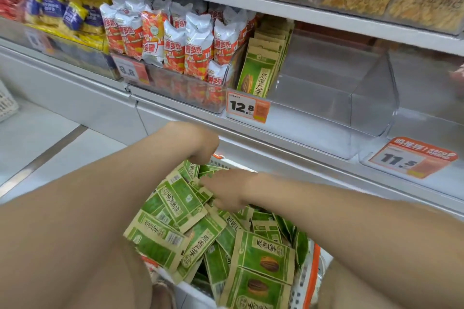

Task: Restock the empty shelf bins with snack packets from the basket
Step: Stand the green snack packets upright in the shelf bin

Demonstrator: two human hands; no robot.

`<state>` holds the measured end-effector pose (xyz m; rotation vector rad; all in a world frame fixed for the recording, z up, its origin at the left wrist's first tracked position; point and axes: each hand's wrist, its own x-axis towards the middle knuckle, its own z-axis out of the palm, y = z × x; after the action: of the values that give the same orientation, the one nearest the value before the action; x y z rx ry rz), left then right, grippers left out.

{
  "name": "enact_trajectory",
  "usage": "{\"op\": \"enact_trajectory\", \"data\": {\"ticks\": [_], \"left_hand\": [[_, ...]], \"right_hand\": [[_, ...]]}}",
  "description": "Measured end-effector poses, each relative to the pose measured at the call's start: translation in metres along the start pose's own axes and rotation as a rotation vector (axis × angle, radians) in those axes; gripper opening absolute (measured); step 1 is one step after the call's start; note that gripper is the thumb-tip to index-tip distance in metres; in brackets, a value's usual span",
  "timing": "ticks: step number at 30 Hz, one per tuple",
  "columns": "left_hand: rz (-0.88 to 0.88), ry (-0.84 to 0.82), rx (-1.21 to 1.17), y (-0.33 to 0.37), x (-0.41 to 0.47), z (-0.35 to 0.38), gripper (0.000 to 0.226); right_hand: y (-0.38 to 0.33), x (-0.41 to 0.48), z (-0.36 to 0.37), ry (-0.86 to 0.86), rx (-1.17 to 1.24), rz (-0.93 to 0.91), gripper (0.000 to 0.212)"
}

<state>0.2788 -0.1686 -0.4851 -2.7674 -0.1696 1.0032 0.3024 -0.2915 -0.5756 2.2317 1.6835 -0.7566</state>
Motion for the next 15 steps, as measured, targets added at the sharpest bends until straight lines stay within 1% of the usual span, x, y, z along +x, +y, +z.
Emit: {"op": "enact_trajectory", "data": {"ticks": [2,3,4,5,7,9,13,15], "left_hand": [[-0.006,-0.002,-0.005,-0.005,0.007,0.001,0.049],[-0.008,0.006,-0.002,-0.008,0.010,0.001,0.049],[-0.007,0.014,0.004,-0.010,0.012,0.000,0.050],[-0.001,0.022,0.008,-0.012,0.014,0.000,0.050],[0.019,0.031,0.012,-0.014,0.020,-0.001,0.051],[0.031,0.031,-0.004,-0.016,0.026,-0.001,0.052],[0.035,0.030,-0.030,-0.020,0.026,-0.004,0.051],[0.030,0.031,-0.045,-0.021,0.022,-0.006,0.051]], "right_hand": [[-0.016,0.013,0.008,0.004,-0.026,-0.085,0.090],[-0.023,0.017,0.008,0.010,-0.102,-0.134,0.105],[-0.029,0.022,0.008,0.013,-0.191,-0.179,0.114],[-0.033,0.025,0.007,0.019,-0.271,-0.222,0.114],[-0.039,0.035,0.011,0.015,-0.348,-0.294,0.097],[-0.040,0.046,0.020,-0.019,-0.324,-0.304,0.084],[-0.039,0.051,0.019,-0.070,-0.121,-0.279,0.054],[-0.033,0.048,0.012,-0.007,-0.041,-0.272,0.042]]}}
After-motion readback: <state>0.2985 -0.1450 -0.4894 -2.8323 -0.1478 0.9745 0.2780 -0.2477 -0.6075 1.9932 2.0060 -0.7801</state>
